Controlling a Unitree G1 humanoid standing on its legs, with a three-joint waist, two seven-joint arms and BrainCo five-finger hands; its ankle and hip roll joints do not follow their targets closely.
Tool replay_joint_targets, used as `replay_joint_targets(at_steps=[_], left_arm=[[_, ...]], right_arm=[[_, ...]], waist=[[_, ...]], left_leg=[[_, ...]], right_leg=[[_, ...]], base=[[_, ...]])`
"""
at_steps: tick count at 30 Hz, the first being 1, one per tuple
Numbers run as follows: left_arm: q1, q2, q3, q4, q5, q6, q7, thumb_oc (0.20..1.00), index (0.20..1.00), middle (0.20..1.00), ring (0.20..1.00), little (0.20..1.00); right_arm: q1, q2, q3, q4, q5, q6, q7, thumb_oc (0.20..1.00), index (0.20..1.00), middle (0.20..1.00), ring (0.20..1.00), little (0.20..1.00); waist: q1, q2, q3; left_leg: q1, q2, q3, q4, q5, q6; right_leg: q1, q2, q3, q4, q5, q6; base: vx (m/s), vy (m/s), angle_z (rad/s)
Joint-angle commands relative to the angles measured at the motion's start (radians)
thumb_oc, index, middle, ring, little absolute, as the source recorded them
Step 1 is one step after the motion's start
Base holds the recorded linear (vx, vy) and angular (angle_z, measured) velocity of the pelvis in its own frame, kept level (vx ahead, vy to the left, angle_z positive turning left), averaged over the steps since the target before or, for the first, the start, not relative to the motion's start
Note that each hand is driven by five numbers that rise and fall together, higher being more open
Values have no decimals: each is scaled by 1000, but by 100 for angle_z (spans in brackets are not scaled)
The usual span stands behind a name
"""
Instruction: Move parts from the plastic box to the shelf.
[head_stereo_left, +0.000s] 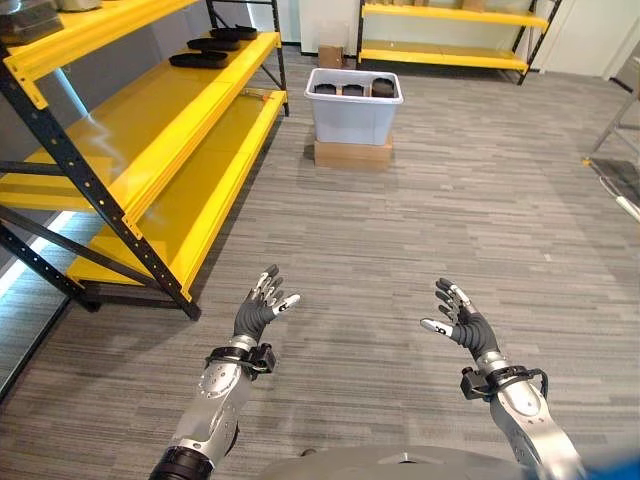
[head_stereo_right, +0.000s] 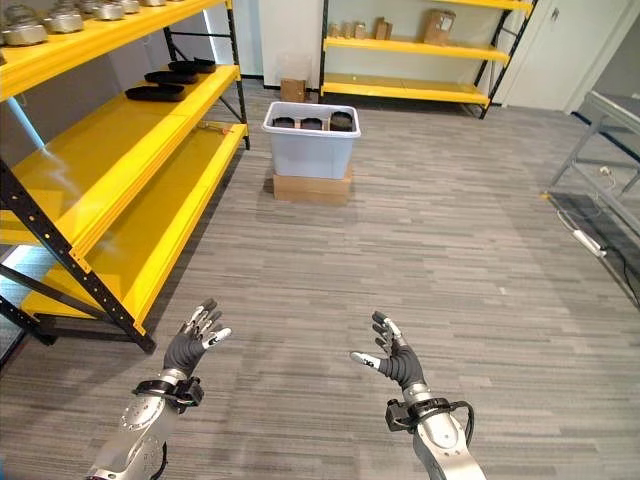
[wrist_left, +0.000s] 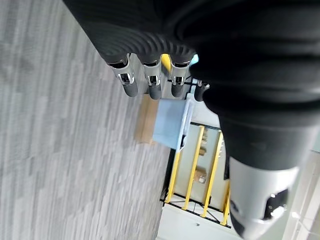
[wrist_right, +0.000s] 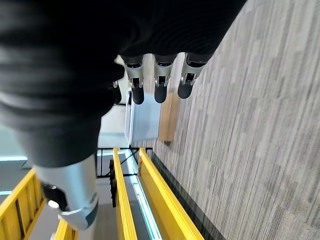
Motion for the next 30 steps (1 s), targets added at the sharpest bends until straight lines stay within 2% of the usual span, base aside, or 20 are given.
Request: replay_joint_targets(at_steps=[1,30], left_arm=[[-29,5,7,-50,-15,-46,-14,1000,1000,1000,1000,1000],[-18,12,13,-55,25,-60,-10,1000,1000,1000,1000,1000]], right_arm=[[-34,-15,-41,-24,27,-45,7,1000,1000,1000,1000,1000],[-24,-11,-28,-24,33,-42,15,1000,1000,1000,1000,1000]], waist=[[2,29,-33],[2,24,-31]], left_leg=[[-23,77,-73,12,-23,-38],[-12,76,-66,12,-35,-37]], right_leg=[[1,7,-26,12,-53,-16],[8,5,-25,12,-58,-14]], base=[[0,0,0],[1,0,1]])
